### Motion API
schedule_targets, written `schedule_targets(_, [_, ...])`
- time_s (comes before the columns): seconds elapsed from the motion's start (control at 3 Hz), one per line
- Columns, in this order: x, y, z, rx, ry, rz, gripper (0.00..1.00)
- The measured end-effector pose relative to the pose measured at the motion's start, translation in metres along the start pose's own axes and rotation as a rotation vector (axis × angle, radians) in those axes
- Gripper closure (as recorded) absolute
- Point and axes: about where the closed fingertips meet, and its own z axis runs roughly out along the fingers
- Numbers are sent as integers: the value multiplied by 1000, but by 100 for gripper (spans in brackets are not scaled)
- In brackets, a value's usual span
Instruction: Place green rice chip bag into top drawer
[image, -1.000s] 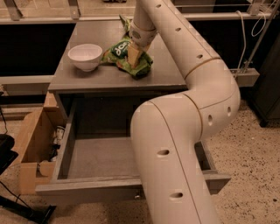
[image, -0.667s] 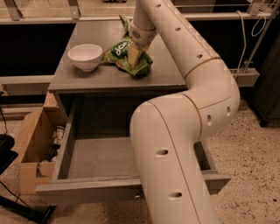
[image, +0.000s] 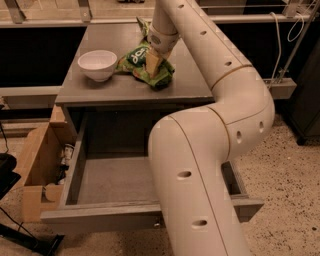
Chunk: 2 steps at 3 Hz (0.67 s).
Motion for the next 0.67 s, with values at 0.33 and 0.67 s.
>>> schedule_targets(0.33, [0, 0, 0, 0, 0, 0, 100])
schedule_targets(0.67, [0, 0, 0, 0, 0, 0, 100])
